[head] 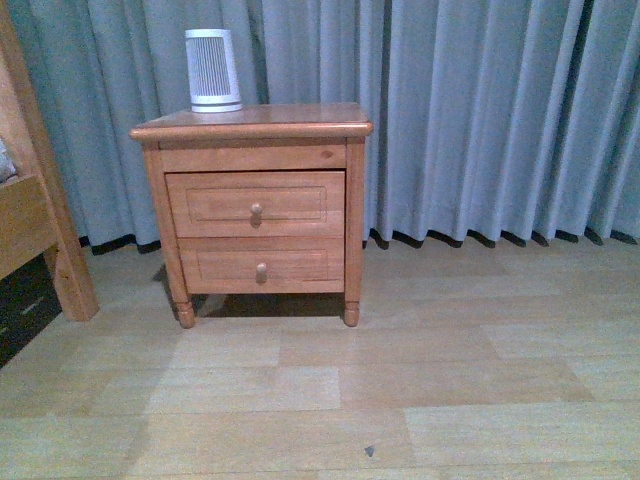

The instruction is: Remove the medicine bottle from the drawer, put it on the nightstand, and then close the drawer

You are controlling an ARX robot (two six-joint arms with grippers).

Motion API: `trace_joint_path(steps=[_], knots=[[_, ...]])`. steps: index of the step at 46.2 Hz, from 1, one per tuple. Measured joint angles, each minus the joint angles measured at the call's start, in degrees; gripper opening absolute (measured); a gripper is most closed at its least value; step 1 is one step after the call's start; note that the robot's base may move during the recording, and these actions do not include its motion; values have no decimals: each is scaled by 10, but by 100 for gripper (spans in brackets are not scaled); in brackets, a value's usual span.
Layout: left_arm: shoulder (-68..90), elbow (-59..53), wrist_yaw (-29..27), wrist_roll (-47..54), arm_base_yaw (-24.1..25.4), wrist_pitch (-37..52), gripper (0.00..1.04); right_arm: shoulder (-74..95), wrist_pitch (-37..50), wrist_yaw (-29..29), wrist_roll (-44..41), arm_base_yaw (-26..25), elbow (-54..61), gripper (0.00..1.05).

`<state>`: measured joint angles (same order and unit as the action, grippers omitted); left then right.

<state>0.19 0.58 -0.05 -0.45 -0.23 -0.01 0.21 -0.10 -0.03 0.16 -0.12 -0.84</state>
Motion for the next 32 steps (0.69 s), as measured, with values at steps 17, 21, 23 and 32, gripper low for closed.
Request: trace_joint_path(steps=[17, 21, 23, 32], knots=[[0, 0, 0, 0, 0, 0, 98, 0, 0, 0, 0, 0, 0, 98], [0, 0, 0, 0, 0, 0, 98, 0, 0, 0, 0, 0, 0, 98], [0, 0, 0, 0, 0, 0, 98, 0, 0, 0, 0, 0, 0, 98], [0, 0, 0, 0, 0, 0, 98, 0, 0, 0, 0, 0, 0, 98]])
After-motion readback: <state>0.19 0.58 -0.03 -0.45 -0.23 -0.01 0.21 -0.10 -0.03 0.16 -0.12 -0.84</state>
